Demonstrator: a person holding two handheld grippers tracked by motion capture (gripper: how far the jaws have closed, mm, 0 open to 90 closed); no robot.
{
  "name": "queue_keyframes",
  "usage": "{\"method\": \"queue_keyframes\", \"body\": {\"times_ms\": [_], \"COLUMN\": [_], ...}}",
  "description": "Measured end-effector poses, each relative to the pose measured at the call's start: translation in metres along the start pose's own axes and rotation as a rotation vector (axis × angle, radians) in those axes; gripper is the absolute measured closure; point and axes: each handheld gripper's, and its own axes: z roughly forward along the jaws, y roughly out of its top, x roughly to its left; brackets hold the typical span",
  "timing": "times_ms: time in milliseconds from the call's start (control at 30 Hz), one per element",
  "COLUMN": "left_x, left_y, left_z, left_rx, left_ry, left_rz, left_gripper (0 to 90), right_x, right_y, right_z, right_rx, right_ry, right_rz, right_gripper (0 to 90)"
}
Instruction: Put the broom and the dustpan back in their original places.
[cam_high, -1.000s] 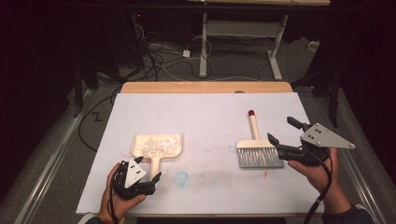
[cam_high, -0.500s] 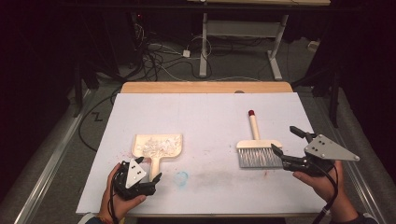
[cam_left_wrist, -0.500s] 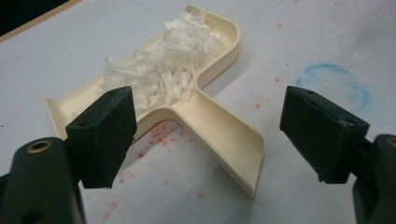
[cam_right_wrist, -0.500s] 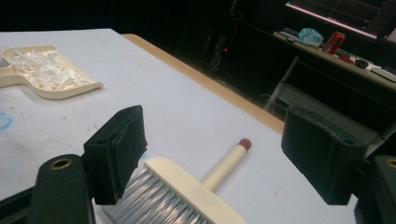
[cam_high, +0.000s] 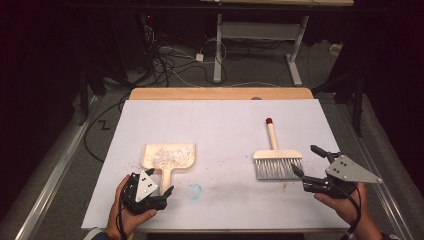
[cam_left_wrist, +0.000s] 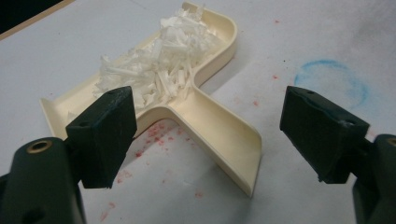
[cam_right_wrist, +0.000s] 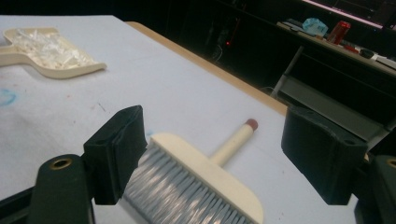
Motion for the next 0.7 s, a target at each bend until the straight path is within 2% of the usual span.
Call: {"method": "queue_keyframes", "body": {"times_ms": [100, 167, 233, 333, 400, 567, 633, 700], "left_x": [0.000, 0.000, 0.001, 0.001, 0.002, 0.002, 0.002, 0.001], "left_y": [0.000, 0.001, 0.001, 0.001, 0.001, 0.002, 0.003, 0.003], "left_z": [0.000, 0.001, 0.001, 0.002, 0.003, 0.004, 0.004, 0.004], "left_rx": [-0.003, -0.005, -0.003, -0.007, -0.005, -0.012, -0.014, -0.011], "left_ry": [0.001, -0.001, -0.002, -0.006, -0.008, -0.011, -0.010, -0.011], "left_rz": [0.000, 0.000, 0.001, -0.002, 0.000, 0.005, 0.008, 0.007], "left_gripper": [17.9, 17.9, 17.9, 17.9, 17.9, 17.9, 17.9, 17.9], "right_x": [0.003, 0.005, 0.006, 0.009, 0.010, 0.009, 0.008, 0.008], "right_y": [-0.009, -0.013, -0.017, -0.025, -0.032, -0.050, -0.057, -0.060], "right_z": [0.001, 0.002, 0.001, 0.001, 0.001, 0.003, 0.004, 0.004], "right_rx": [0.010, 0.017, 0.020, 0.036, 0.039, 0.059, 0.070, 0.080], "right_ry": [0.007, -0.006, 0.002, -0.012, -0.010, -0.019, -0.001, 0.002], "right_rz": [0.001, -0.021, 0.000, -0.017, 0.009, 0.014, 0.044, 0.043], "right_gripper": [22.7, 22.7, 22.7, 22.7, 22.9, 24.0, 24.0, 23.7]}}
